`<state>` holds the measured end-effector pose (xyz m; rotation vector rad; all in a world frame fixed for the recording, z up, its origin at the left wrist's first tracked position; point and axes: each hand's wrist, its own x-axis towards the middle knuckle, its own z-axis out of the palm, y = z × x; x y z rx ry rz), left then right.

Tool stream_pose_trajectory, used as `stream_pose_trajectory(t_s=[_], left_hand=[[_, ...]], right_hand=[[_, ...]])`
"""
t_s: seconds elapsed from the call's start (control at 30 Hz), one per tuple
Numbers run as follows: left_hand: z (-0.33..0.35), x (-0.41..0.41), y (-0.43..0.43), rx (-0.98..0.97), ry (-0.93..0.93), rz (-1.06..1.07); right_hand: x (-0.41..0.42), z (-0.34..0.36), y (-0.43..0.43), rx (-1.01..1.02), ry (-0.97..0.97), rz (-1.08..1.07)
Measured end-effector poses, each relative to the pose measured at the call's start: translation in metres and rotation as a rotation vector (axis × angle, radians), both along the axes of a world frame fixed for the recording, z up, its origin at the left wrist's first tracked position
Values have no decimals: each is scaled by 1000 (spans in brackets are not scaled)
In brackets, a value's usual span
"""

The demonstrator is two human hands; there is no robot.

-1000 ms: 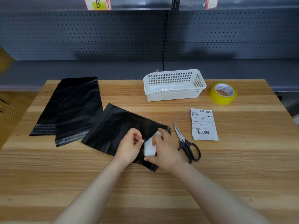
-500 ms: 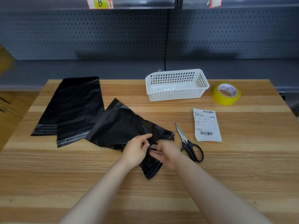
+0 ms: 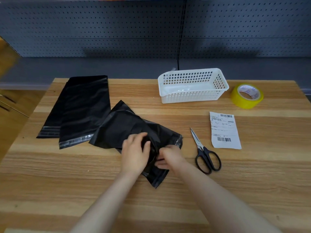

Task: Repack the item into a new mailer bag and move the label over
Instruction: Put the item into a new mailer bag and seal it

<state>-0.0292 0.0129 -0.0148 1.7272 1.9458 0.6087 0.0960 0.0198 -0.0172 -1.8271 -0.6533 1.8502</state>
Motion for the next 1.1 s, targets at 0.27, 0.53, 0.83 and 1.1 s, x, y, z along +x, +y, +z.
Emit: stream_pose_trajectory(t_s=[0.27,0.53,0.83,1.1], left_hand=[[-28,-6,-7,-267,391,-247],[-23,-49,11,-124,159,-528],[-38,-53,-13,-244,163,-329],[-45,-64,-29,-230,214,-242]], right_hand=[[23,12,7,592,-825,352],[22,-9,3,825,-673,570],[19,-20,-12,708,-761,731],[27,-34,-28,537,-954,931]])
